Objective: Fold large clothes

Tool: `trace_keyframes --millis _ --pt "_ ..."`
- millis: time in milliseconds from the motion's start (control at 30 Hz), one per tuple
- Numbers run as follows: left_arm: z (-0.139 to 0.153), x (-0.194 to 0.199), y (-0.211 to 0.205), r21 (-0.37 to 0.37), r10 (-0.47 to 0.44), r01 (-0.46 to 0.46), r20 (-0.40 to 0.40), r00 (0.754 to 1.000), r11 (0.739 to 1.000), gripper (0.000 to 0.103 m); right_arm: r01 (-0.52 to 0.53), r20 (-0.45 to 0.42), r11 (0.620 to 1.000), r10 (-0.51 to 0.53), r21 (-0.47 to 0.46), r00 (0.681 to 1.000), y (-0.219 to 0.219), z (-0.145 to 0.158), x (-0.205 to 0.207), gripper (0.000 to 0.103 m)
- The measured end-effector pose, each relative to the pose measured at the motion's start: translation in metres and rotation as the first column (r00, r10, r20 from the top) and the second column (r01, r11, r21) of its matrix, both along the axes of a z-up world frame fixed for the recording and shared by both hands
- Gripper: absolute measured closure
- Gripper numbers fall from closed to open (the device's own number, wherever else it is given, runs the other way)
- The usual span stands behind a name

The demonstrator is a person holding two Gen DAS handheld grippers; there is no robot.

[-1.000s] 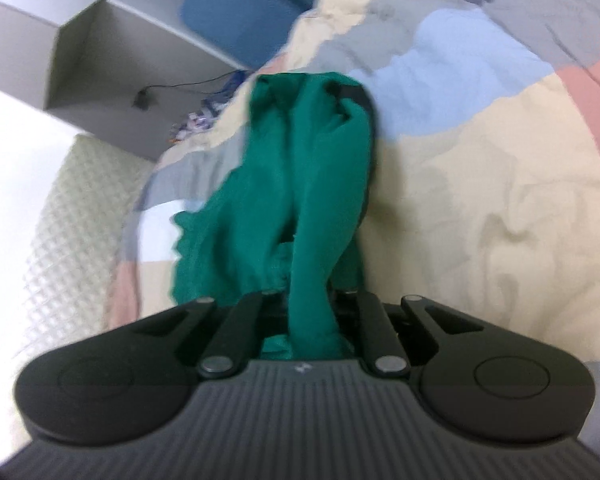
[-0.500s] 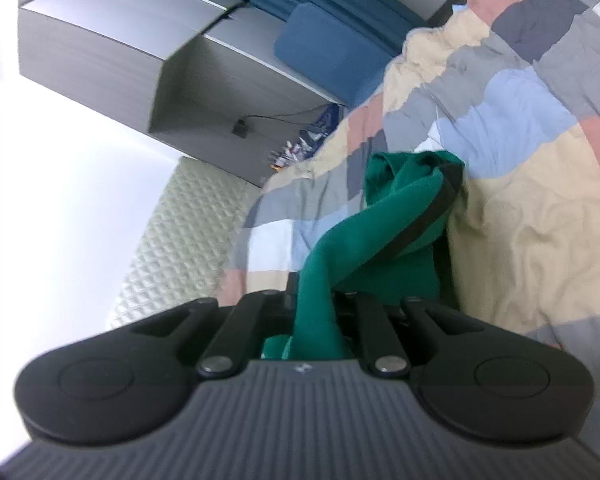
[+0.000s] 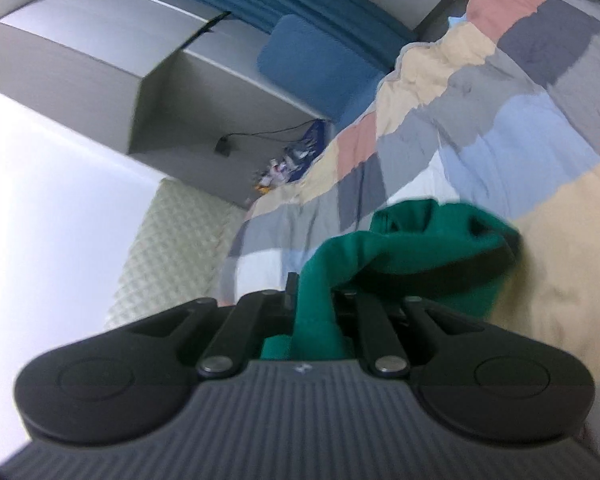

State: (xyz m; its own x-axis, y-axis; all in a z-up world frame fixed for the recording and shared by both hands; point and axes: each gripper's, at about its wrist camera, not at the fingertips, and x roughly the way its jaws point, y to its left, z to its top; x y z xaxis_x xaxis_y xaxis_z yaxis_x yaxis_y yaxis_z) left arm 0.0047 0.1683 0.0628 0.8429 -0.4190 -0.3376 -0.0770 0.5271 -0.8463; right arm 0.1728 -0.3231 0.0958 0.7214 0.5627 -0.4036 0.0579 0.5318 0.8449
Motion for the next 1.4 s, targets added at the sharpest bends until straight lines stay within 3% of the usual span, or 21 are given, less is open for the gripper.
trace_keyframes --millis 133,400,533,667,767,933,1000,1033,1067,1167,1200,1233,1400 --pt "-0.014 0.079 0.008 0.035 0.008 -0.006 -0.057 0.998 0.999 0.092 0.065 -0.072 0.996 -0.068 -0.053 0.995 0.004 -0.021 0.062 0.091" --pt "-0.082 0.215 0.020 0.127 0.047 -0.029 -0.142 0.989 0.991 0.091 0.145 -0.207 0.987 -0.155 -0.064 0.966 0.004 -0.112 0.162 0.089" --pt "-0.124 0.262 0.024 0.134 0.046 -0.021 -0.186 0.981 0.991 0.088 0.168 -0.264 0.985 -0.172 -0.039 0.949 0.004 -0.157 0.192 0.088" --pt "-0.159 0.285 0.026 0.149 0.035 0.000 -0.230 0.973 0.989 0.088 0.158 -0.306 0.987 -0.155 -0.016 0.939 0.009 -0.200 0.208 0.088" --pt "-0.169 0.289 0.027 0.150 0.027 0.008 -0.227 0.974 0.989 0.088 0.162 -0.315 0.987 -0.149 0.017 0.937 0.009 -0.211 0.212 0.088" --pt "-0.157 0.277 0.019 0.208 0.026 0.017 -0.201 0.979 0.978 0.087 0.149 -0.298 0.988 -0.135 0.025 0.945 0.008 -0.203 0.207 0.085" --pt "-0.145 0.265 0.016 0.245 0.016 0.030 -0.181 0.983 0.969 0.074 0.123 -0.267 0.992 -0.121 -0.009 0.956 0.010 -0.194 0.203 0.083" --pt "-0.140 0.259 0.014 0.266 0.013 0.034 -0.174 0.985 0.963 0.053 0.112 -0.252 0.993 -0.116 -0.030 0.961 0.011 -0.188 0.201 0.082" --pt "-0.135 0.252 0.013 0.281 0.014 0.033 -0.162 0.987 0.959 0.041 0.102 -0.238 0.993 -0.111 -0.052 0.965 0.012 -0.182 0.197 0.081" --pt "-0.115 0.220 0.008 0.385 0.065 -0.015 -0.117 0.991 0.923 0.039 0.095 -0.194 0.990 -0.114 -0.105 0.974 0.015 -0.161 0.184 0.063" --pt "-0.110 0.209 0.006 0.388 0.064 -0.020 -0.101 0.993 0.921 0.039 0.098 -0.176 0.989 -0.117 -0.113 0.977 0.015 -0.156 0.179 0.044" --pt "-0.106 0.197 0.004 0.391 0.069 -0.030 -0.086 0.994 0.920 0.039 0.095 -0.153 0.988 -0.113 -0.120 0.982 0.017 -0.149 0.173 0.031" --pt "-0.090 0.145 -0.020 0.485 0.038 -0.020 -0.027 0.999 0.874 0.039 0.048 -0.045 0.970 -0.061 -0.238 0.997 0.033 -0.115 0.138 0.027"
